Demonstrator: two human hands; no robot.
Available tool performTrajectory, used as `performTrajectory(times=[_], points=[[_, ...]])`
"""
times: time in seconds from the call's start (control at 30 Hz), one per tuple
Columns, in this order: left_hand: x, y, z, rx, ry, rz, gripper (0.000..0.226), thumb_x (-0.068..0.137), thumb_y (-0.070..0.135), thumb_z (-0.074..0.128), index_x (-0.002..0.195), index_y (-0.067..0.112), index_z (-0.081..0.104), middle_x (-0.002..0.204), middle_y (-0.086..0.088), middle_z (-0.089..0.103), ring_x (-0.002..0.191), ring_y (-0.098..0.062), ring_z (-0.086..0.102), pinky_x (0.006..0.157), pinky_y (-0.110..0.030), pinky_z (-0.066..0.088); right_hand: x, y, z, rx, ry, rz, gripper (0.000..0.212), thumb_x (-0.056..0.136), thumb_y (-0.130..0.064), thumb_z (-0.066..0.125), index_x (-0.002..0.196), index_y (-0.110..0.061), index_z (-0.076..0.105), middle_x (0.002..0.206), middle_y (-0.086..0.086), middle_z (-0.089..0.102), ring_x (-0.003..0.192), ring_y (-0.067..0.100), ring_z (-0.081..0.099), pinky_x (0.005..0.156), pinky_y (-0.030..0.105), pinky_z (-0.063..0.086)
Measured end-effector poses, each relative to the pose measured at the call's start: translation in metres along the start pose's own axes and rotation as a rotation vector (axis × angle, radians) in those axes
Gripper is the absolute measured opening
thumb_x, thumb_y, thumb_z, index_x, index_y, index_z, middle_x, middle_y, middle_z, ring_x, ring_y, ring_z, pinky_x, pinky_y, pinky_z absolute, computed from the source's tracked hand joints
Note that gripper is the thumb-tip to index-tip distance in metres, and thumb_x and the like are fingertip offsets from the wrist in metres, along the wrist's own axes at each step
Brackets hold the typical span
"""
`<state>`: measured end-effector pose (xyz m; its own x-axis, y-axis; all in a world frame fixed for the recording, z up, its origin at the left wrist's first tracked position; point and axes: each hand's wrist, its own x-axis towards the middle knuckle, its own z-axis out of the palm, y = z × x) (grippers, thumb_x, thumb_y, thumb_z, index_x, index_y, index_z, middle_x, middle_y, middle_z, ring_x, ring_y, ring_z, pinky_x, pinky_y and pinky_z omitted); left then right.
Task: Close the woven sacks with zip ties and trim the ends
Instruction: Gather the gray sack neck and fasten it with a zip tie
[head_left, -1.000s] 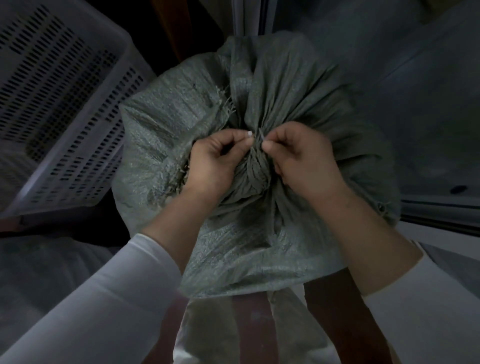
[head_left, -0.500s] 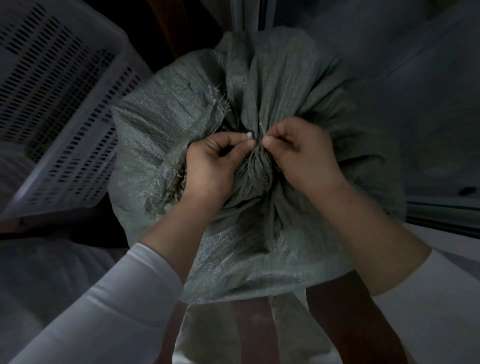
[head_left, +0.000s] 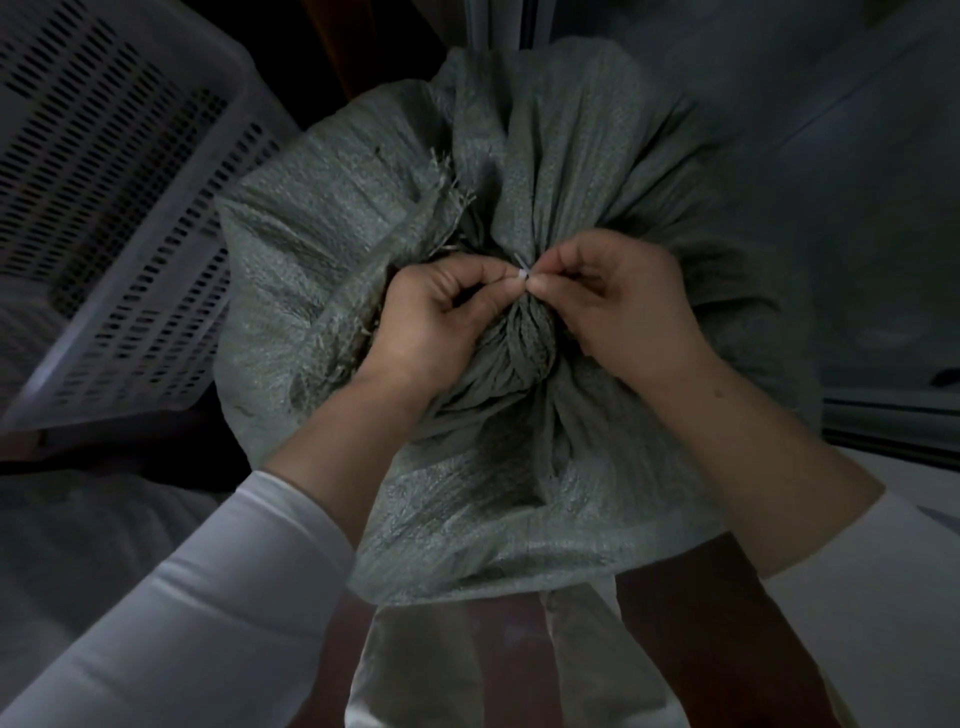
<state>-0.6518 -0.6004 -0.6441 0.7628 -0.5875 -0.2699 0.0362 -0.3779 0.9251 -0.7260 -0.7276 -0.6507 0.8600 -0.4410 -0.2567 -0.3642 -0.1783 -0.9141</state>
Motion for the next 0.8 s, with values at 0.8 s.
performTrajectory(times=[0.8], points=[[0.004,0.002,-0.003,0.241,-0.015,0.001,0.017,0.080,0.014,0.071,0.095,0.007,0.073,0.088,0.005,0.068,0.081,-0.002,0.065,0.087,-0.019,0.052,-0.011,-0.004,0.007,-0.409,0.168,-0.217,0.013,0.082,-0.013,0.062,0.086,-0.004,0.070,0.084,0.014,0.070,0.077,0.028,0.066,0.070,0.040,0.054]])
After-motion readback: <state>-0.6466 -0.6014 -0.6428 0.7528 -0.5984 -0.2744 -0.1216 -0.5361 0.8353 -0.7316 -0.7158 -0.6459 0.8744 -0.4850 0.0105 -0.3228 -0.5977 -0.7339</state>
